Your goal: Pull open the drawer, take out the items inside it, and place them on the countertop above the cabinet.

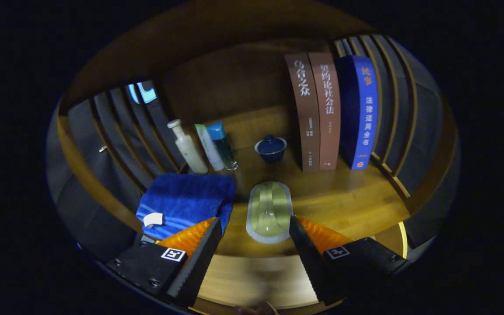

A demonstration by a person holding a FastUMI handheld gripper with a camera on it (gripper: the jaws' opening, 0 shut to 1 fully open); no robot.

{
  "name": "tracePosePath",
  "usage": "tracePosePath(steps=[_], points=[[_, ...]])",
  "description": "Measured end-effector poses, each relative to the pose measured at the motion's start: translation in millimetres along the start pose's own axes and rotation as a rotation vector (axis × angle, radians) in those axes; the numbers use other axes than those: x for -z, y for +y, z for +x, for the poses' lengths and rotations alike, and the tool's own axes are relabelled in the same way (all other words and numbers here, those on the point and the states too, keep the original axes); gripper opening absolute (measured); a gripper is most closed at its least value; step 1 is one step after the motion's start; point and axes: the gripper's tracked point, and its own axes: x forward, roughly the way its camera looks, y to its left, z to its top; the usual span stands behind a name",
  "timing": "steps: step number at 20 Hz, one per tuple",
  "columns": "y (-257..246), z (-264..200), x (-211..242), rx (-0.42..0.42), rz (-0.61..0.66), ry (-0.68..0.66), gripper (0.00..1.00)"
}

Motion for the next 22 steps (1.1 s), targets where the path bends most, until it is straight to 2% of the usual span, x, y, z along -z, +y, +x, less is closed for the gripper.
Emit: tracePosePath(steps=[5, 9, 16, 22], points=[[13.9, -92.7, 20.2, -0.004, -0.039, -0.274, 0.99], [10.8, -136.8, 77.9, 0.001, -0.036, -0.356, 0.99], [-11.7, -155.1, 182.5, 0.045, -0.046, -0.38, 0.99], [-21.2, -130.1, 221.6, 0.064, -0.048, -0.396, 0.99]])
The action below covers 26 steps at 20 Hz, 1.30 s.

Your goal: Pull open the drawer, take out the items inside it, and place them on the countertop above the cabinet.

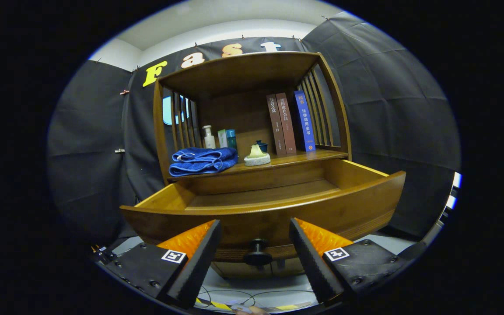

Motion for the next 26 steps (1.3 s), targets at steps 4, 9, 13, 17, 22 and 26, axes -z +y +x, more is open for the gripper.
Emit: tracePosePath(steps=[4, 9, 13, 17, 22, 26], points=[[-4.1, 12.3, 20.1, 0.022, -0.044, 0.039, 0.99], [-4.6, 12.4, 15.1, 0.031, -0.031, -0.036, 0.97], [-5.3, 26.0, 12.1, 0.027, -0.034, -0.061, 0.98], [-6.0, 60.9, -1.3, 0.018, -0.019, -0.106, 0.99], [-5.2, 109.8, -8.4, 0.024, -0.048, -0.124, 0.99], [-6.6, 138.6, -7.9, 0.027, -0.04, -0.126, 0.99]])
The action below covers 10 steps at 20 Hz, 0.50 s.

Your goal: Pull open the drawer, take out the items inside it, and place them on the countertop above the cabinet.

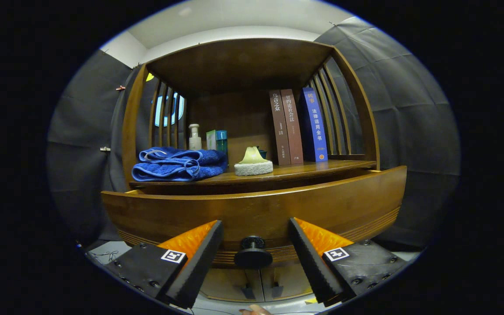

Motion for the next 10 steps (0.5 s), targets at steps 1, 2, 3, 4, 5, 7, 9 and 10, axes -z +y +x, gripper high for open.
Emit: tracePosePath(steps=[1, 2, 3, 4, 5, 7, 9, 10], points=[[0.0, 7.9, 0.1, 0.001, -0.001, 0.002, 0.99], [0.2, 14.4, 0.1, 0.001, -0.001, 0.002, 0.99], [0.3, 20.7, 0.4, 0.001, 0.0, 0.004, 0.99], [0.1, 26.5, 0.4, 0.001, 0.001, 0.005, 0.99], [-0.4, 32.5, 0.8, 0.001, 0.002, 0.007, 0.99], [-0.7, 42.1, 0.5, 0.0, 0.001, 0.005, 0.99], [0.0, 48.4, 0.7, 0.0, 0.002, 0.004, 0.99], [0.1, 51.5, 1.0, 0.0, 0.004, 0.004, 0.99]])
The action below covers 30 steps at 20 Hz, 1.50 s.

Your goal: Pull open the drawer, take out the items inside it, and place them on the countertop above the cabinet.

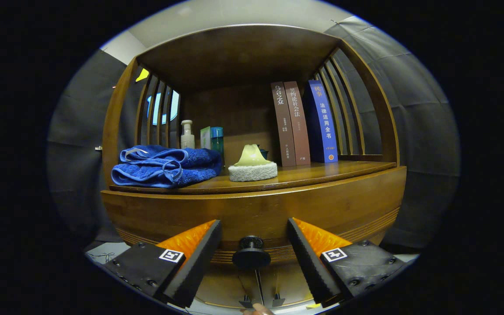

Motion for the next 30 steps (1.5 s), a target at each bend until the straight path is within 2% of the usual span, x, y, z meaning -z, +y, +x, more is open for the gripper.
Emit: tracePosePath(steps=[11, 16, 20, 24, 27, 30], points=[[1.7, 6.5, -0.9, 0.004, -0.038, 0.003, 0.98], [3.9, -9.9, -8.7, -0.004, -0.03, 0.019, 0.98], [12.3, -42.2, -47.3, -0.035, -0.066, 0.029, 0.98], [20.8, -79.0, -118.1, -0.051, -0.111, 0.013, 0.98], [29.7, -105.1, -169.7, -0.078, -0.063, -0.01, 0.98], [33.4, -121.6, -205.5, -0.086, 0.003, 0.025, 0.98]])
